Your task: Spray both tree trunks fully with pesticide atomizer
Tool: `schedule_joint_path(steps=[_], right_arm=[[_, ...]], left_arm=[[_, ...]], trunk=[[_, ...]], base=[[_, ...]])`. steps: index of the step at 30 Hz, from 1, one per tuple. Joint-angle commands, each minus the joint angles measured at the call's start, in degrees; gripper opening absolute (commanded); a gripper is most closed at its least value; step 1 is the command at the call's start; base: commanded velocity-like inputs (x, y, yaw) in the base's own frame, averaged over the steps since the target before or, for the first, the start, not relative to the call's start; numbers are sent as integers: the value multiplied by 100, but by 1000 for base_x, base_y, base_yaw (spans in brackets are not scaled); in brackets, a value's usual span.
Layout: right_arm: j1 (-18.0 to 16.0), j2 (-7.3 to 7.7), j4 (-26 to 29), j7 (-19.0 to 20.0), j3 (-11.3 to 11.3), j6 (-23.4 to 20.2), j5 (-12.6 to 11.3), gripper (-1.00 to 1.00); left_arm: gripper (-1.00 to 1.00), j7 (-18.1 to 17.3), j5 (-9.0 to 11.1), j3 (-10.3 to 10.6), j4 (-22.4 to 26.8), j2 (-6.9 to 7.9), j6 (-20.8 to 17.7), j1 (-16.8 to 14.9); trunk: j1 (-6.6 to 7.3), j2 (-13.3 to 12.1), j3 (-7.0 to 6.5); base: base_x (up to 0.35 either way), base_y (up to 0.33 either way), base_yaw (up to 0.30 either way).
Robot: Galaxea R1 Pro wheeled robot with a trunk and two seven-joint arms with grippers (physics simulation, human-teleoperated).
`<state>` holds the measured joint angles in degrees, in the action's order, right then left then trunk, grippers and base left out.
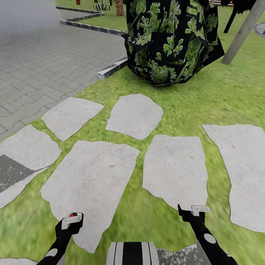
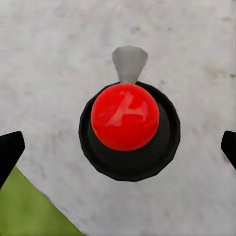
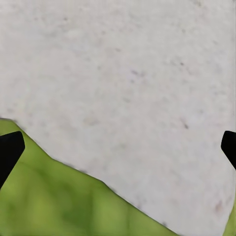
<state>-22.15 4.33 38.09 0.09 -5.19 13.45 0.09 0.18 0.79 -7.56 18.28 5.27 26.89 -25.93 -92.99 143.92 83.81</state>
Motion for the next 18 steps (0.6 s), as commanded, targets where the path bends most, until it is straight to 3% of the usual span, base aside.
schedule_joint_path(steps=[1,18], right_arm=[[0,1,-1,0,0,0,0,100],[0,-2,-4,0,0,0,6,100]], left_arm=[[100,0,0,0,0,0,0,0],[100,-3,0,8,0,1,7,0]], trunk=[[0,0,-1],[0,0,-71]], base=[[0,0,0],[0,0,-26]])
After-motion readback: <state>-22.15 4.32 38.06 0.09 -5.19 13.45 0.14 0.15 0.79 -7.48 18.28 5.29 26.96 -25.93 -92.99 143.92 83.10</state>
